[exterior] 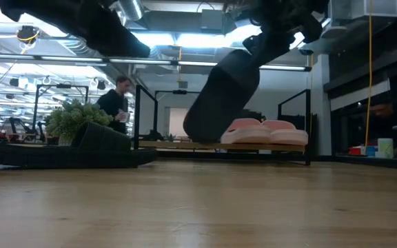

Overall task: Pick and place slides into the shelf
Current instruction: Put the bottom black slides on the shelf

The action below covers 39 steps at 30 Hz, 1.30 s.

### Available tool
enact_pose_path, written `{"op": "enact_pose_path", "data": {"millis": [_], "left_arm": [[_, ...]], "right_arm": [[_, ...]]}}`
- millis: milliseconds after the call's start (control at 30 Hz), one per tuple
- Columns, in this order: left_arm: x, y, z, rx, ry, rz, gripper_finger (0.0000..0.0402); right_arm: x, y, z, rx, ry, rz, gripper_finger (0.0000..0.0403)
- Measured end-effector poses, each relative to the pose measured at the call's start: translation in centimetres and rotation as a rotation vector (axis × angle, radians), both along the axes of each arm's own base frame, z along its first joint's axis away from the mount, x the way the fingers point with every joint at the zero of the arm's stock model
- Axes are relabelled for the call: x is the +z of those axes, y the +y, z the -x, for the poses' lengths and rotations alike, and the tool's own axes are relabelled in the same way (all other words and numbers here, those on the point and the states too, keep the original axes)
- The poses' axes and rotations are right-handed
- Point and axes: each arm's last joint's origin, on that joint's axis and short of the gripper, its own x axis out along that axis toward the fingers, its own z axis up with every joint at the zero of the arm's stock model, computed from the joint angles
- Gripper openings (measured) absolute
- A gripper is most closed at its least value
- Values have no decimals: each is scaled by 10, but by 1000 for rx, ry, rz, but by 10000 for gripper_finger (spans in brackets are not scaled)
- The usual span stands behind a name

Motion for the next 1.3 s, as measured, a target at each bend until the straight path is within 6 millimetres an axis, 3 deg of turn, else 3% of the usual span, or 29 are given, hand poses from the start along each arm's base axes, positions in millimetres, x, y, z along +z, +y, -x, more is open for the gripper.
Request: {"op": "enact_pose_path", "data": {"millis": [300,800,1067,1300], "left_arm": [[2,16,-4,-16,-27,42,130],[2,16,-4,-67,-19,59,130],[1,16,-4,-71,-10,43,130],[1,16,-4,-79,-1,18,130]], "right_arm": [[19,-13,-12,-8,24,7,0],[31,-83,-62,-6,191,-10,0],[36,-113,-73,16,270,-16,0],[24,-137,-81,21,297,-16,0]]}}
